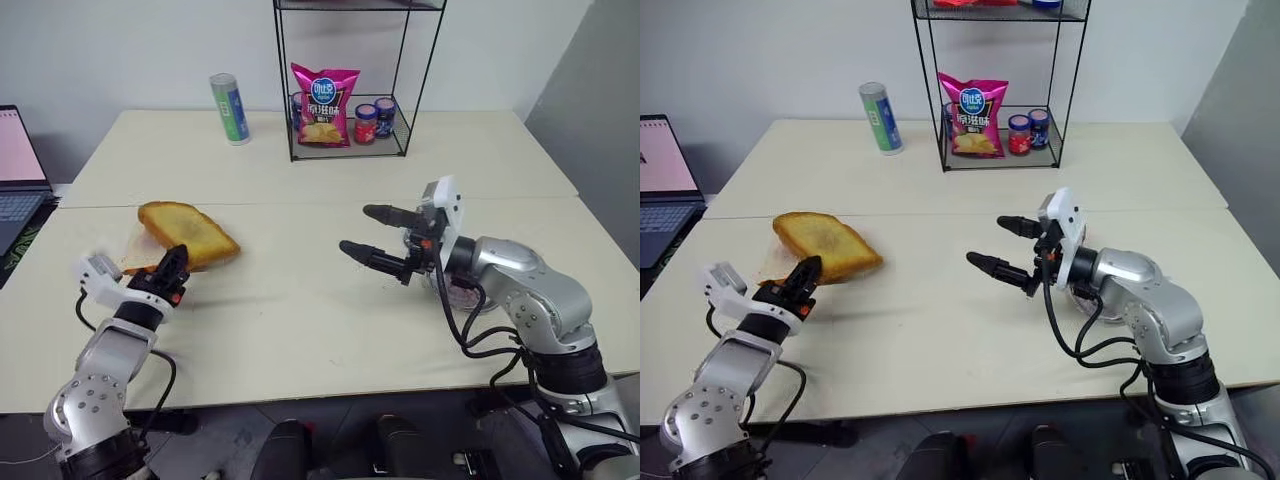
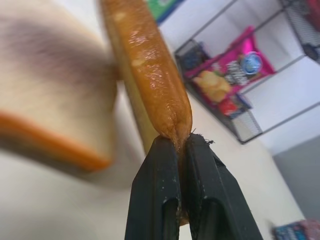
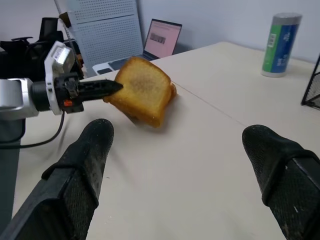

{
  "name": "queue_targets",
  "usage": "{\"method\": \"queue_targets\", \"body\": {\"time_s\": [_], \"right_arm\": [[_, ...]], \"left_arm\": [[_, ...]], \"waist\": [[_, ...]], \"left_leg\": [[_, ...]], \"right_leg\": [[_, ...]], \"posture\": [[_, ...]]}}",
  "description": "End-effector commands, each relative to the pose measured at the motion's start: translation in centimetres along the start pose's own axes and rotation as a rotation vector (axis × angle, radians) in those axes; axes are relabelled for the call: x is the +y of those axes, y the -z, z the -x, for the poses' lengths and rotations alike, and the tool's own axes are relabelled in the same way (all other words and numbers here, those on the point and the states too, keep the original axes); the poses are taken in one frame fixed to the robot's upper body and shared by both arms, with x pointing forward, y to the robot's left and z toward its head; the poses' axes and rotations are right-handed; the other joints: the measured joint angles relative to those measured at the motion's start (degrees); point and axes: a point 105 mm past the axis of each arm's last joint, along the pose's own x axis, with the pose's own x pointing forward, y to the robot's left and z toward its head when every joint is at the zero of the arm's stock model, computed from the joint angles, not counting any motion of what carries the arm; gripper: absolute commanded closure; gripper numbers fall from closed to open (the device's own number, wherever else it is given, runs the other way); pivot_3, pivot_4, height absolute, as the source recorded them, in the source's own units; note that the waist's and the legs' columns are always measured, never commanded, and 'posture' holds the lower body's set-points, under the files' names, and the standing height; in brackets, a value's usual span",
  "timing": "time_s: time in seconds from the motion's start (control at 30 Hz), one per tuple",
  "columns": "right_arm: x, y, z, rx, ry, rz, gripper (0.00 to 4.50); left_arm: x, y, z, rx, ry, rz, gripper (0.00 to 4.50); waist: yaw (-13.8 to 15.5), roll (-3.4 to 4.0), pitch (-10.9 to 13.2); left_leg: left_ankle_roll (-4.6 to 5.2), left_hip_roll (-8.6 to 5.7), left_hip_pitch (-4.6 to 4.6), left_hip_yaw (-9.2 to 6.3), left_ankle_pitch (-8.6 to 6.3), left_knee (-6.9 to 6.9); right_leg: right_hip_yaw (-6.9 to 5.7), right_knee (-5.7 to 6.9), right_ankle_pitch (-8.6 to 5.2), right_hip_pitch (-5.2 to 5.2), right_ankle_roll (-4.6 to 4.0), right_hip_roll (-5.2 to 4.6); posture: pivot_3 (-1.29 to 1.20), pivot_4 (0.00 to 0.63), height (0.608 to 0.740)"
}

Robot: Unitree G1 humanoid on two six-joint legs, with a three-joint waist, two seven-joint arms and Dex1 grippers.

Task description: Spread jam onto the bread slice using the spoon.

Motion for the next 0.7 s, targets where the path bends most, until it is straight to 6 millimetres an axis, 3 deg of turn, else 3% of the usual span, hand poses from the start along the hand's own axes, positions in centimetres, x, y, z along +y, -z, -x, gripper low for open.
{"method": "queue_targets", "body": {"time_s": [0.03, 0.2, 0.33, 0.43, 0.7], "right_arm": [[-0.6, -2.0, 2.2, -0.032, 0.060, 0.047, 0.00], [0.5, -2.2, 3.9, 0.004, 0.059, 0.030, 0.00], [1.4, -1.7, 4.6, 0.037, 0.066, 0.007, 0.00], [2.1, -1.2, 4.8, 0.051, 0.078, -0.013, 0.00], [2.1, -0.8, 5.0, 0.051, 0.116, -0.032, 0.00]], "left_arm": [[-7.7, 2.3, -0.6, 0.185, 0.331, -0.022, 4.50], [-9.7, 7.0, -0.1, 0.418, 0.427, -0.056, 4.50], [-8.8, 10.0, -0.5, 0.516, 0.375, -0.024, 4.50], [-6.8, 12.6, -1.1, 0.594, 0.283, -0.100, 4.50], [-5.9, 15.1, -1.4, 0.671, 0.261, -0.166, 4.50]], "waist": [[0.12, -0.01, 0.01], [-0.37, 0.00, 0.01], [-0.54, 0.02, 0.02], [-0.35, 0.03, 0.02], [-0.21, 0.03, 0.02]], "left_leg": [[0.00, -0.03, -0.02, -0.03, 0.00, 0.01], [0.00, -0.14, 0.03, 0.17, 0.00, -0.08], [0.00, 0.00, 0.10, 0.08, 0.00, -0.10], [0.00, 0.07, 0.11, -0.03, 0.00, -0.10], [0.00, -0.02, 0.05, 0.09, 0.00, -0.11]], "right_leg": [[0.00, -0.01, 0.01, 0.00, 0.02, -0.01], [0.06, -0.05, 0.01, -0.02, 0.13, -0.05], [0.08, 0.05, -0.07, -0.03, 0.00, 0.02], [0.03, 0.08, -0.14, 0.00, -0.16, 0.15], [0.04, -0.04, -0.20, -0.02, -0.23, 0.07]], "posture": [[0.00, 0.150, 0.740], [0.00, 0.150, 0.740], [0.00, 0.150, 0.740], [0.00, 0.150, 0.740], [0.00, 0.150, 0.740]]}}
